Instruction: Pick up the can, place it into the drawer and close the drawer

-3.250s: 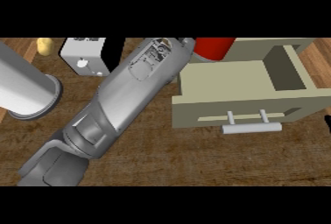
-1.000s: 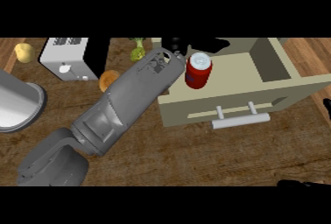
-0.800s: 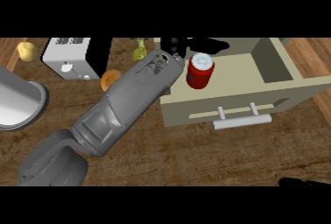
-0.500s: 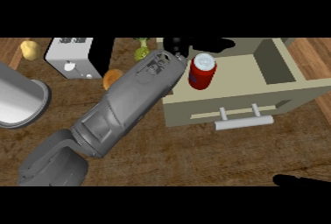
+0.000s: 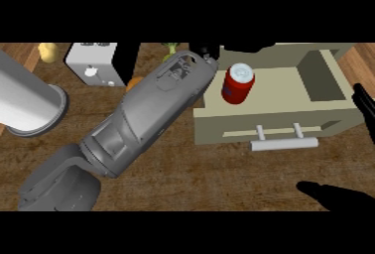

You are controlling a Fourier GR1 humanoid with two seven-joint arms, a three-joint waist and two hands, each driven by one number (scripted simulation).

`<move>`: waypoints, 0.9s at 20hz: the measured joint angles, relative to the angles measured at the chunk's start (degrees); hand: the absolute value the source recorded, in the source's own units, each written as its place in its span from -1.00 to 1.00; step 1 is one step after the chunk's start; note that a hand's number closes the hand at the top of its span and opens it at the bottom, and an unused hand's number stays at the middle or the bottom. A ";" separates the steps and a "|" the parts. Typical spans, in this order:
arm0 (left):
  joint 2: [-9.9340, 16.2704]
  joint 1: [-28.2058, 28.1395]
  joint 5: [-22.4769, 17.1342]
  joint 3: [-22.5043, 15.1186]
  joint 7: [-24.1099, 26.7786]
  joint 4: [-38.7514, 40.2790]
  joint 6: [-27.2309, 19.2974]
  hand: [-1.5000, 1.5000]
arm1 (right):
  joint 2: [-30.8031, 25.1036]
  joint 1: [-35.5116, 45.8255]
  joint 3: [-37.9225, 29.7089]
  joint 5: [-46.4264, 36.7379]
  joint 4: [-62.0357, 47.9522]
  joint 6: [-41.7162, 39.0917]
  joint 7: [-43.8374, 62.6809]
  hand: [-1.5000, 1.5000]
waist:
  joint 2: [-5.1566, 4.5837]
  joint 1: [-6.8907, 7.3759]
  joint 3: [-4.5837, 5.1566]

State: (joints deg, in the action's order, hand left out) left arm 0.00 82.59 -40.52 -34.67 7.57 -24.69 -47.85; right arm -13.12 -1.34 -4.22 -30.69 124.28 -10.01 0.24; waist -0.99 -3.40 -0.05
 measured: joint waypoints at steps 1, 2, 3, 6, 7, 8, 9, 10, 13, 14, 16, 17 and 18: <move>0.00 0.29 -0.03 -0.13 -0.30 -0.12 -0.13 -1.00 | -0.48 0.72 0.62 -2.24 -1.18 0.44 -0.09 -1.00 | 0.07 0.34 0.01; 0.00 0.83 0.04 -0.05 -0.60 0.01 -0.05 -1.00 | -0.67 1.08 1.71 -4.78 -2.52 1.09 -0.37 -1.00 | 0.13 0.78 0.01; 0.00 0.93 0.02 -0.02 -1.05 -0.12 0.04 -1.00 | -0.91 1.52 2.71 -7.23 -3.56 1.58 -0.20 -1.00 | 0.23 1.18 0.01; -0.01 1.24 0.14 0.16 -1.96 -0.65 0.10 -1.00 | -1.00 2.75 5.96 -13.96 -8.02 3.88 -1.12 -1.00 | 0.43 2.07 0.02; 0.00 1.48 0.28 0.56 -1.90 -0.16 0.44 -1.00 | -0.98 3.25 6.75 -15.95 -9.87 4.79 -1.46 -1.00 | 0.42 2.23 0.01; 0.21 1.65 0.38 0.87 -2.45 -0.23 0.49 -1.00 | -0.89 3.55 7.56 -18.01 -11.26 5.60 -1.39 -1.00 | 0.51 2.52 0.02; 0.27 1.92 0.72 0.86 -3.03 -0.49 0.41 -1.00 | -0.87 4.63 8.06 -19.77 -13.22 6.14 -1.13 -1.00 | 0.60 2.87 0.02; 0.23 1.64 0.93 0.84 -3.18 -0.85 -0.19 -1.00 | -1.06 5.62 8.19 -21.22 -15.19 6.61 -1.06 -1.00 | 0.64 3.02 0.02; 1.19 0.19 2.06 0.72 -3.93 -2.57 -0.22 -1.00 | 0.26 7.82 9.11 -25.36 -21.92 10.62 -1.56 -1.00 | 0.83 3.81 0.02; 2.22 0.02 2.47 0.49 -5.13 -3.69 -0.10 -1.00 | 0.86 7.66 9.18 -26.05 -23.59 12.26 -2.07 -1.00 | 0.95 4.05 0.02; 3.81 -1.11 3.16 0.34 -6.53 -5.76 0.18 -1.00 | 1.90 8.83 8.85 -27.29 -27.91 15.37 -2.94 -1.00 | 1.05 4.37 0.01; 4.81 -1.34 3.57 0.01 -7.87 -7.25 0.20 -1.00 | 2.05 9.97 8.24 -27.49 -29.94 16.28 -3.20 -1.00 | 1.14 4.65 0.01; 5.66 -1.65 3.92 -0.15 -9.07 -8.60 0.19 -1.00 | 2.85 10.63 8.45 -28.32 -32.00 17.76 -3.34 -1.00 | 1.20 4.79 0.02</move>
State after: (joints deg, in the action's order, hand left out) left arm 5.66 80.94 -36.60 -34.82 -1.49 -33.29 -47.67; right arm -10.27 9.29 4.23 -59.01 92.28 7.75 -3.10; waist 0.21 1.38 -0.03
